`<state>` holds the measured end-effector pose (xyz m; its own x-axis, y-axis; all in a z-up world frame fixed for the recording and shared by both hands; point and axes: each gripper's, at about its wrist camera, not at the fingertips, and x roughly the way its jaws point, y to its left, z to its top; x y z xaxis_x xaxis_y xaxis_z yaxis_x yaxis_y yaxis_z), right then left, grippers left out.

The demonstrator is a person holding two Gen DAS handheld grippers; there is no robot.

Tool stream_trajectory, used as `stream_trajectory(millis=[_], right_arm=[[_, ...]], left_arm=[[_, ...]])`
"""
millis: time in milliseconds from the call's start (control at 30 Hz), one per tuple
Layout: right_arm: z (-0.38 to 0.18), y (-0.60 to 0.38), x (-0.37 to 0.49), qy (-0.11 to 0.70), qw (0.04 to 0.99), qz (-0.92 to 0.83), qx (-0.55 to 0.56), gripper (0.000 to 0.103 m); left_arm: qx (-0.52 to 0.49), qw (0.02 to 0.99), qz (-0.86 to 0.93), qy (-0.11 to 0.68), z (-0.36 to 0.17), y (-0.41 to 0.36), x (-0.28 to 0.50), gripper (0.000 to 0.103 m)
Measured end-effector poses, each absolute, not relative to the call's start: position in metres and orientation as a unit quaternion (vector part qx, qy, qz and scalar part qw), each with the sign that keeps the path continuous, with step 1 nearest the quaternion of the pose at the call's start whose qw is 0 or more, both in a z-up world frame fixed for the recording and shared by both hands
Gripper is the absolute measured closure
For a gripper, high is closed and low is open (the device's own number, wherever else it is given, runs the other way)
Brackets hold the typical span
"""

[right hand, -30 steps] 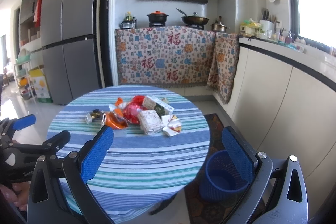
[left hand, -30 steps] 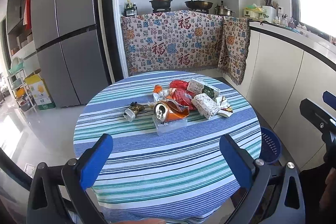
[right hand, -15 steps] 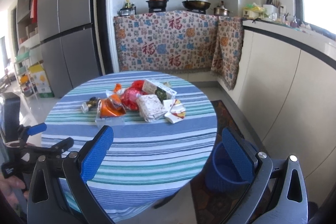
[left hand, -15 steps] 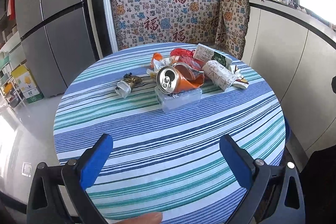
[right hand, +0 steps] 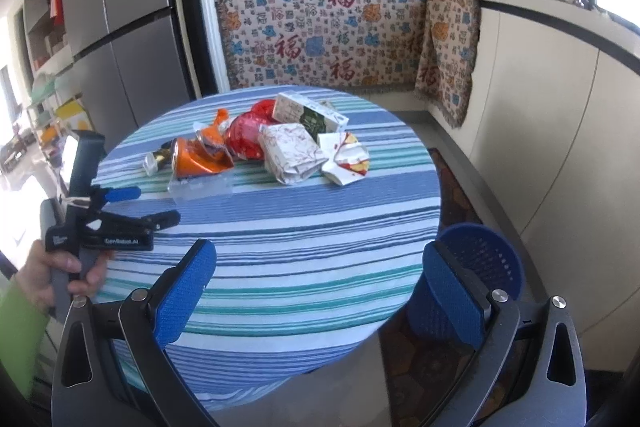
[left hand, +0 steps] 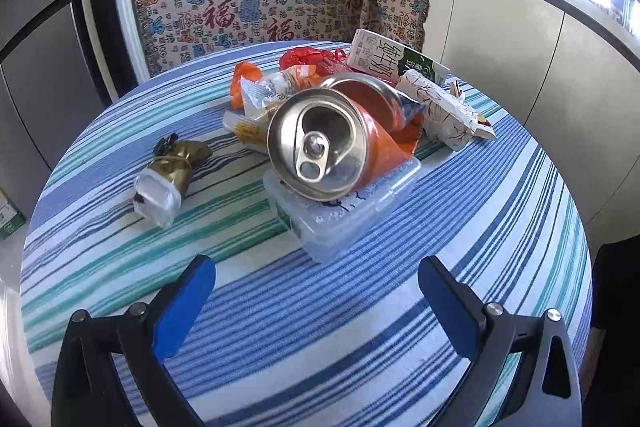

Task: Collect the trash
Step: 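Reach the left tool to the clear plastic Kuromi box and grasp it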

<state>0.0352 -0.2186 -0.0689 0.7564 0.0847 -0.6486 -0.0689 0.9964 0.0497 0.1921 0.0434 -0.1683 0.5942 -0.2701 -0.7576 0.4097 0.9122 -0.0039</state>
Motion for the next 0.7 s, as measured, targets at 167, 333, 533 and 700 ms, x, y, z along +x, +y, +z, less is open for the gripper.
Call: stream_trajectory(millis=[167, 333, 533, 700], right_arm=[[-0.078, -0.217, 0.042, 0.360, 0.932, 0.045, 0.013, 0.000], [-0.081, -0.216, 0.044, 0.364, 0.930, 0.045, 0.011, 0.000], [-0.083, -0.220, 0.045, 0.367, 0.929, 0.035, 0.013, 0.000], [-0.079, -0.225, 0.044, 0.365, 0.930, 0.028, 0.017, 0.000]], left_arm=[[0.108, 0.887, -0.199, 0.403, -0.171, 0.035, 0.223, 0.000], [0.131, 0.876, -0.248, 0.391, -0.172, 0.023, 0.239, 0.000], [0.141, 0.858, -0.302, 0.391, -0.169, 0.008, 0.233, 0.026], [0.081, 0.852, -0.284, 0.433, -0.166, 0.024, 0.213, 0.037]])
